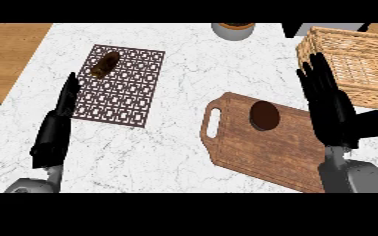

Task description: Pick the cupcake from the cutting board and place it in the basket

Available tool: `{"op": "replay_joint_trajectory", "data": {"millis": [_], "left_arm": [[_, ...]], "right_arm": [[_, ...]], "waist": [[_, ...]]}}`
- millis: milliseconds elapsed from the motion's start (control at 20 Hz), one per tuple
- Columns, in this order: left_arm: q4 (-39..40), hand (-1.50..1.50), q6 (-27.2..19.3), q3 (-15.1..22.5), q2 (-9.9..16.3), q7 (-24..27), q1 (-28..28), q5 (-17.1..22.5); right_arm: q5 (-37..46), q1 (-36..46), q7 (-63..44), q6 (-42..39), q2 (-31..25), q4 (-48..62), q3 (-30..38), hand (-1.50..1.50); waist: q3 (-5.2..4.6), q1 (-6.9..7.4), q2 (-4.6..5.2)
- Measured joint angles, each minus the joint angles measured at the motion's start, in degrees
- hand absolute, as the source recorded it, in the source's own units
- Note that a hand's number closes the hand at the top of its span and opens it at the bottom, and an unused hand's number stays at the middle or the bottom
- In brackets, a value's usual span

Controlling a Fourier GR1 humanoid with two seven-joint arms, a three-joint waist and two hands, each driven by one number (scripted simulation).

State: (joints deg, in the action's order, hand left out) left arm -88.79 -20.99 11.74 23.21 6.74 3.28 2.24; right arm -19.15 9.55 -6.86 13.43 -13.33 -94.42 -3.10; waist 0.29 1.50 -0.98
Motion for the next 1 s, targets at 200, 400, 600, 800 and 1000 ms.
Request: {"op": "replay_joint_trajectory", "data": {"millis": [200, 400, 600, 800, 1000], "left_arm": [[1.0, 0.0, 2.7, -1.9, 0.7, -2.8, 0.7, 2.8], [2.7, 0.0, 5.7, -2.2, 0.4, -7.3, 2.0, 6.4], [4.0, 0.0, 8.8, -2.9, 0.8, -11.3, 3.4, 9.8], [7.2, 0.0, 11.1, -4.9, 1.5, -14.4, 6.3, 12.2], [8.8, 0.0, 12.3, -6.1, 1.5, -15.9, 7.4, 12.8]], "right_arm": [[-4.5, 5.8, 5.8, -9.0, -2.6, 4.9, 4.2, 1.5], [-2.7, 11.6, 12.2, -19.7, -8.9, 5.5, 3.5, -1.5], [9.5, 12.7, 21.8, -23.7, -10.9, 4.8, -4.8, -1.5], [21.4, 14.0, 27.2, -16.7, -4.4, 7.4, -12.2, -1.5], [26.8, 18.7, 17.1, -13.7, -1.2, 6.6, -15.0, -1.5]], "waist": [[-0.06, -0.16, 0.97], [-0.14, 0.97, 1.88], [-0.2, 1.3, 2.0], [-0.26, 0.15, 1.6], [-0.32, -0.79, 1.16]]}}
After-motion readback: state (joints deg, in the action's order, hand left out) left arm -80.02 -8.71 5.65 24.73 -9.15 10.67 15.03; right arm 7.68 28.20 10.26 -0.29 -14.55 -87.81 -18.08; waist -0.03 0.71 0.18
